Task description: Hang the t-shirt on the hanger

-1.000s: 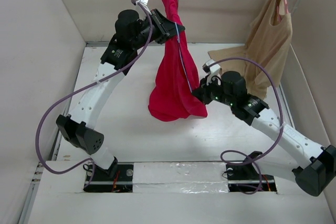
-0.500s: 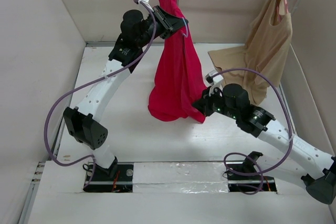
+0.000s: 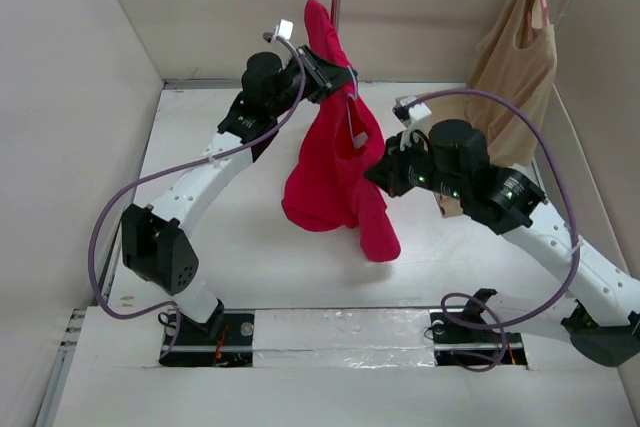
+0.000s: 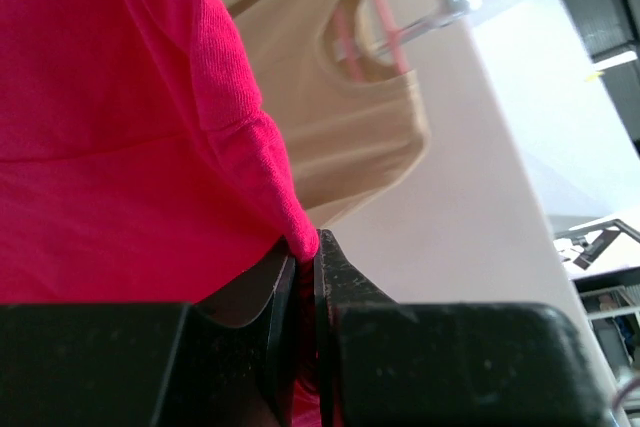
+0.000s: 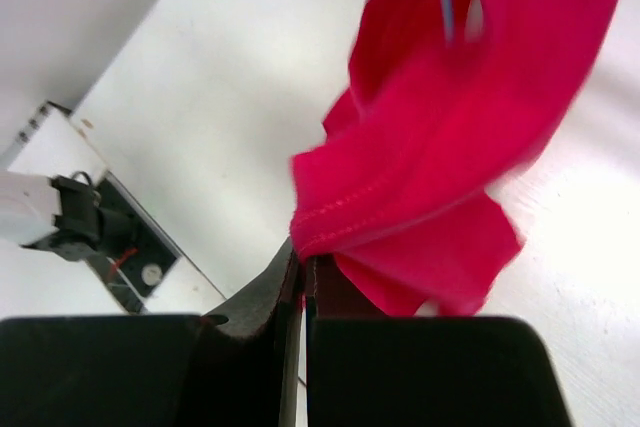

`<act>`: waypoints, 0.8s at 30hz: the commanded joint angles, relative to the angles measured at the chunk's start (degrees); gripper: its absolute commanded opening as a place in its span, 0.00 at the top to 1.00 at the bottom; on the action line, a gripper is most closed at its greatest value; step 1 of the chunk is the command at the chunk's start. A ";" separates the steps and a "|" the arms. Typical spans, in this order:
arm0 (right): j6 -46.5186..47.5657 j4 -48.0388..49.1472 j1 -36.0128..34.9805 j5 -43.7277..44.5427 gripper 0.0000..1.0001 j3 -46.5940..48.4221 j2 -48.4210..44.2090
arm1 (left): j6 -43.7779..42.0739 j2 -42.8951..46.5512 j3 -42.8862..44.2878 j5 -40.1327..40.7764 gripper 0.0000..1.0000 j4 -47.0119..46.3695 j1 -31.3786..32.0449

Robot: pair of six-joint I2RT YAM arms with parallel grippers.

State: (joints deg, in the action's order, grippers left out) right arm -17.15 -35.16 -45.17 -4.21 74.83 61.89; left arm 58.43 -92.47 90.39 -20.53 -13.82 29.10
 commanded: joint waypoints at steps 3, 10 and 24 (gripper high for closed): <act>-0.34 -4.58 -2.38 -3.26 1.00 7.79 4.11 | 2.12 6.59 -6.36 -0.99 1.00 -6.74 -0.19; -3.15 -1.49 -2.91 -5.72 1.00 -3.71 8.42 | 4.76 9.23 -11.54 -7.40 1.00 -3.15 -0.19; -5.26 -3.53 -2.30 -3.61 0.32 -0.20 4.03 | 5.20 12.22 -23.68 -14.97 1.00 -0.76 -0.19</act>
State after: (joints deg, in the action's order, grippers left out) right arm -22.15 -40.40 -47.70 -7.94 73.49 66.76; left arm 63.75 -83.40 66.87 -33.23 -11.27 29.10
